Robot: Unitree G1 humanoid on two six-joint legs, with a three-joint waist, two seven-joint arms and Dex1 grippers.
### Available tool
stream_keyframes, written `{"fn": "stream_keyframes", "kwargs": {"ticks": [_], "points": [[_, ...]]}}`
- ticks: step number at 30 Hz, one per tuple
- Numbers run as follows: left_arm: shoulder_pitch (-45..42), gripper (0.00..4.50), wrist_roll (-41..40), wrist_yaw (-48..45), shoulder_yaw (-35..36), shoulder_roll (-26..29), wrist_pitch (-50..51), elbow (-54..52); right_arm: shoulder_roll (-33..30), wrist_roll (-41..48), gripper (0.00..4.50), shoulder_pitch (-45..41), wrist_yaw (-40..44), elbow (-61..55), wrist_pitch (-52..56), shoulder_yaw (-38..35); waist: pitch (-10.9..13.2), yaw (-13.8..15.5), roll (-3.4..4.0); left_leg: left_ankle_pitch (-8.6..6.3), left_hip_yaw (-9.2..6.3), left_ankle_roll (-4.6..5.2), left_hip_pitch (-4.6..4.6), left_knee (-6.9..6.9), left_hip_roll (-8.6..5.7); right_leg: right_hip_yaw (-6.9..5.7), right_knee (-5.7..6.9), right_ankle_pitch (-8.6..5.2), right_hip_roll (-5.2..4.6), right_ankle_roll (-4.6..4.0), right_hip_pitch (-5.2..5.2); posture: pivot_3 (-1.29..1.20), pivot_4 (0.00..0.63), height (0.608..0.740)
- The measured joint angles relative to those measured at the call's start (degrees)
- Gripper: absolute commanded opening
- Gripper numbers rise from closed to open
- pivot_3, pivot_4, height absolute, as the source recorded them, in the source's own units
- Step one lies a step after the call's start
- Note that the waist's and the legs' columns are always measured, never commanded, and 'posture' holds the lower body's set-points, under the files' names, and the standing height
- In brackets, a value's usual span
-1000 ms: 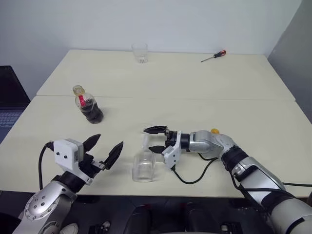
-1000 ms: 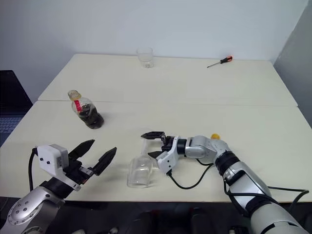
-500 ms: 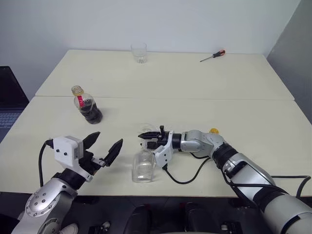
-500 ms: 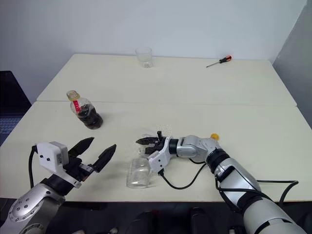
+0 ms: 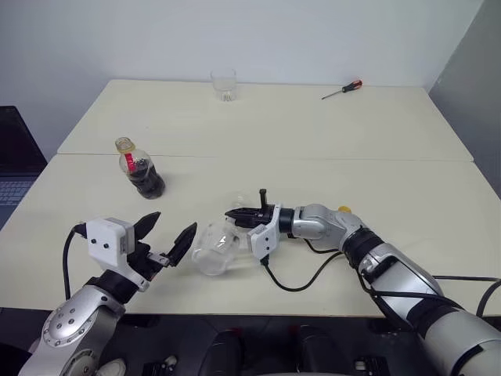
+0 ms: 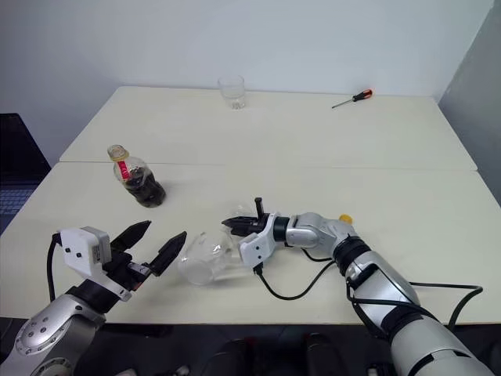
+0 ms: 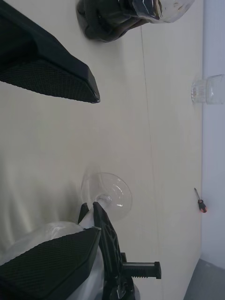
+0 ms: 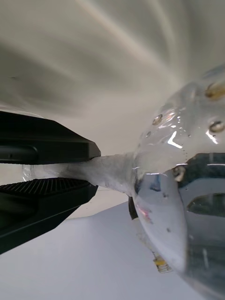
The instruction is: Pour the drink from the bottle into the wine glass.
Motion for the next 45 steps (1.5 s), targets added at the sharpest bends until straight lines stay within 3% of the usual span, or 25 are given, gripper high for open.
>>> {"fn": "stream_keyframes", "kwargs": {"ticks": [14,24,35,45], "points": [[4.5,4.5,-5.1,1.62,0.18,-0.77,1.24,-6.06,2.28,3.87,0.15,-4.54,0.74,8.47,4.53,-2.59,0.02,-0.07,0.01,0.0,-0.01,0.0,-0.01,-0.02,0.01,0.03,0.0,0.0,0.0,0.0,-0.03,0.0,0.15,0.74],[20.64,4.5,-6.14,-0.27,0.41,-4.23,-2.08,-13.43,5.02,9.09,0.15,-6.65,2.81,12.16,8.95,-7.17,0.1,-0.41,0.05,-0.01,0.06,0.0,-0.1,-0.05,0.0,0.04,-0.02,-0.04,-0.01,-0.06,-0.11,0.0,0.15,0.74],[28.28,4.5,-2.13,-6.63,4.76,-6.72,-12.11,-8.78,7.75,14.88,0.15,-7.07,6.69,14.12,13.71,-11.61,0.14,-0.87,0.08,-0.02,0.14,0.01,-0.12,-0.1,0.04,0.0,-0.01,-0.12,0.03,-0.2,-0.16,0.0,0.15,0.74],[28.81,4.5,0.92,-10.25,6.07,-8.58,-18.59,-3.9,11.11,26.92,0.15,-7.84,14.24,15.44,28.8,-22.93,0.2,-0.98,0.11,-0.02,0.14,0.02,-0.14,-0.11,0.05,-0.01,-0.02,-0.13,0.02,-0.2,-0.18,0.0,0.15,0.74]]}}
